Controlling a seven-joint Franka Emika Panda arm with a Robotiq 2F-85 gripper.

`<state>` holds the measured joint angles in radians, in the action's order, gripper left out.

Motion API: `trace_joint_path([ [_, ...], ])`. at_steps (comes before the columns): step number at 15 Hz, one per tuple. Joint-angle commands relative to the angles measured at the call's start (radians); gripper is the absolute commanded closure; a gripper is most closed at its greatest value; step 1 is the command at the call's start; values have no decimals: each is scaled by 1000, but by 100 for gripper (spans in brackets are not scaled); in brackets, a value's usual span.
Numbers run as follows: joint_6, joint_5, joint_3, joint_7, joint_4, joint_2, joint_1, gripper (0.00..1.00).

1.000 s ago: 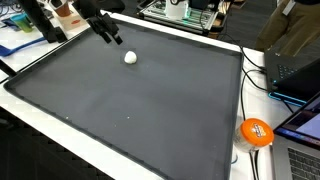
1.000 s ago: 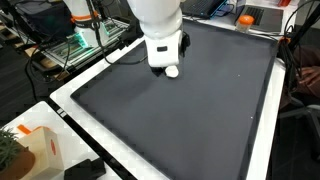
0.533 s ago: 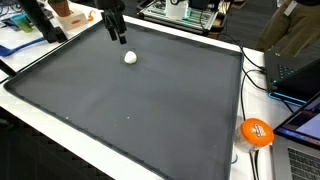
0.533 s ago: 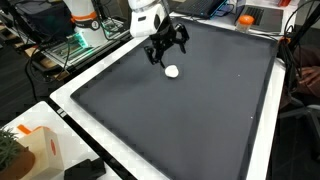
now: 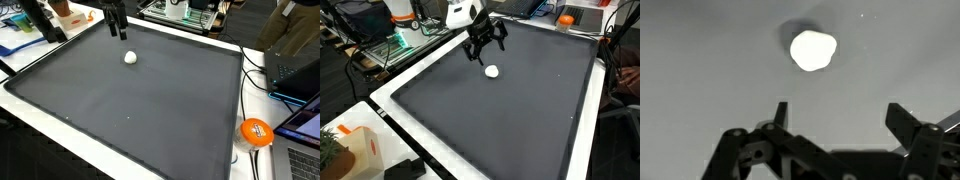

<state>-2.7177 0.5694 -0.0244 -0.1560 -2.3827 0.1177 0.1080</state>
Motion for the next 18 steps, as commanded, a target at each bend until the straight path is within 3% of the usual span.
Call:
trace_joint_path([
  [1, -53, -152, 24, 85, -57, -33, -33, 0],
  [4, -130, -258, 28, 143, -100, -53, -49, 0],
  [5, -155, -116, -16, 40, -116, -81, -33, 0],
  [6, -58, 13, -124, -98, -101, -128, 42, 0],
  [7, -114, -120, -26, 37, -62, -33, -19, 0],
  [9, -93, -22, -95, -55, -64, -74, 9, 0],
  [11, -80, -12, -112, -63, -70, -101, 18, 0],
  [18, -551, -157, -108, 31, -280, -71, -21, 0],
])
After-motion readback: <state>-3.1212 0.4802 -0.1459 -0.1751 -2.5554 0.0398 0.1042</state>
